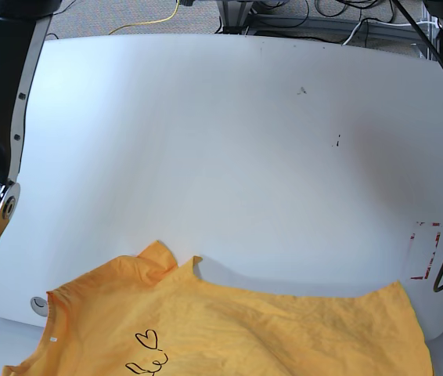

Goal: Layout the t-shirt on the table in an organized manner, then fold the t-shirt properly
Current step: 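Lift the shirt high with both grippers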

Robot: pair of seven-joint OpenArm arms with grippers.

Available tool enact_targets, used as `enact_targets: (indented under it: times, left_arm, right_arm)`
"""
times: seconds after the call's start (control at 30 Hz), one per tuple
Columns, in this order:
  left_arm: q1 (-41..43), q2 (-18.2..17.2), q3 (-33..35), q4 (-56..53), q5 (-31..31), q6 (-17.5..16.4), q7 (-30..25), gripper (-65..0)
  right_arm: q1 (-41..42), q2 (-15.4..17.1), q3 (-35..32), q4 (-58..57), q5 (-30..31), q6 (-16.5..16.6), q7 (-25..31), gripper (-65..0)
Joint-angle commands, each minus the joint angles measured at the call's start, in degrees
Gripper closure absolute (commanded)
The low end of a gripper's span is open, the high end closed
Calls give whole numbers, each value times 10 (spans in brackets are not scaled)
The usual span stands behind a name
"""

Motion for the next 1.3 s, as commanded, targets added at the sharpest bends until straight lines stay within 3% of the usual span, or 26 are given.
enact_targets:
  times: [0.0,0.33,0.8,1.27]
  left_arm:
    - [-24,1,-5,4,-5,3,-19,0]
    - [-27,1,-5,3,-5,3,-20,0]
    - [-27,1,-5,3,-4,3,-22,0]
    - [-19,2,-5,7,-5,3,-22,0]
  right_arm:
    - [39,8,1,5,-5,-6,11,0]
    - [73,29,-51,5,-2,-6,11,0]
    - [107,30,-57,5,-4,-6,10,0]
    - [90,37,-87,11,-1,-6,6,0]
